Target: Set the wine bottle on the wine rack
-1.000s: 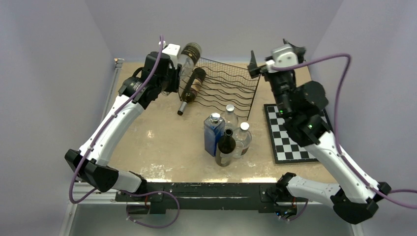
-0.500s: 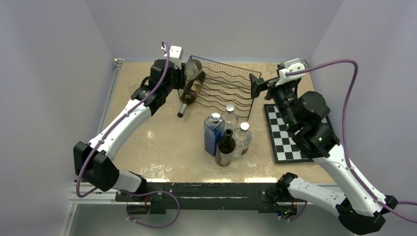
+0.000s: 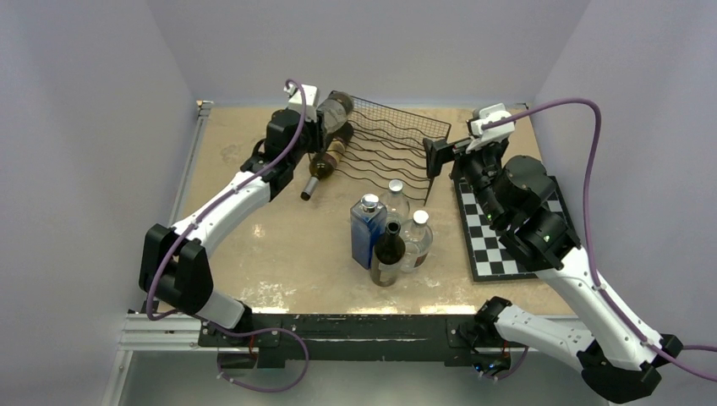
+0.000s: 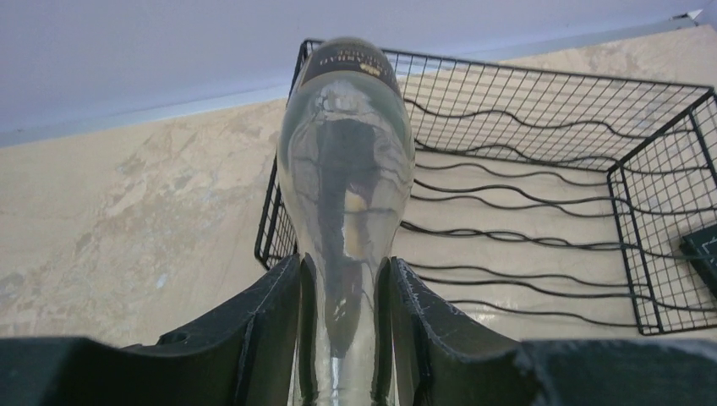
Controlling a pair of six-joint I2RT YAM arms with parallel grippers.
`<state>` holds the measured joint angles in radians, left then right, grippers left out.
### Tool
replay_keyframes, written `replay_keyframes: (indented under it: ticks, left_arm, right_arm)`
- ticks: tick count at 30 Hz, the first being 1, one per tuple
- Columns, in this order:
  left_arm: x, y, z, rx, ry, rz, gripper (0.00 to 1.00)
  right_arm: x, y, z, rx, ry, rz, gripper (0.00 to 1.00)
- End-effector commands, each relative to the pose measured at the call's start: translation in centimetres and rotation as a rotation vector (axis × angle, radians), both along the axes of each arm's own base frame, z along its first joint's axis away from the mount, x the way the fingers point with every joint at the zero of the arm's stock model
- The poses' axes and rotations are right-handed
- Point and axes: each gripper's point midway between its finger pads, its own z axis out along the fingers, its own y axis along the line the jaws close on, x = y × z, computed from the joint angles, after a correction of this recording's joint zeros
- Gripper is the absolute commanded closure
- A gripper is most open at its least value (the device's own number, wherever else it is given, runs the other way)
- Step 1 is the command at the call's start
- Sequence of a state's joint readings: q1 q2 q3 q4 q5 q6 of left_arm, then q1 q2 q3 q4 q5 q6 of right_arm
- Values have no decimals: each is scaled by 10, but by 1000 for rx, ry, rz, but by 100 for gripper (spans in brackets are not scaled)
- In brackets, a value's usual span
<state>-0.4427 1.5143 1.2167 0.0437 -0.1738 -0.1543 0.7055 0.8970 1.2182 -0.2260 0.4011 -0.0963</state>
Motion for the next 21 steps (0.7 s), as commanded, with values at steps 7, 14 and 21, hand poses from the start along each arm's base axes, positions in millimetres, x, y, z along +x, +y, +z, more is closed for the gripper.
replay_keyframes:
  ticks: [7,14,21]
  left_arm:
    - [-32,10,-29,-47,12,-17,100]
    - [-36,13,-59,-27,50,-16,100]
    - [-11,1,-49,-3,26,-43,100]
  right_arm:
    - [9,10,6,3,-1,19,1]
    - [12,14,5,-6,2,26,1]
    - [13,15,6,-9,2,24,1]
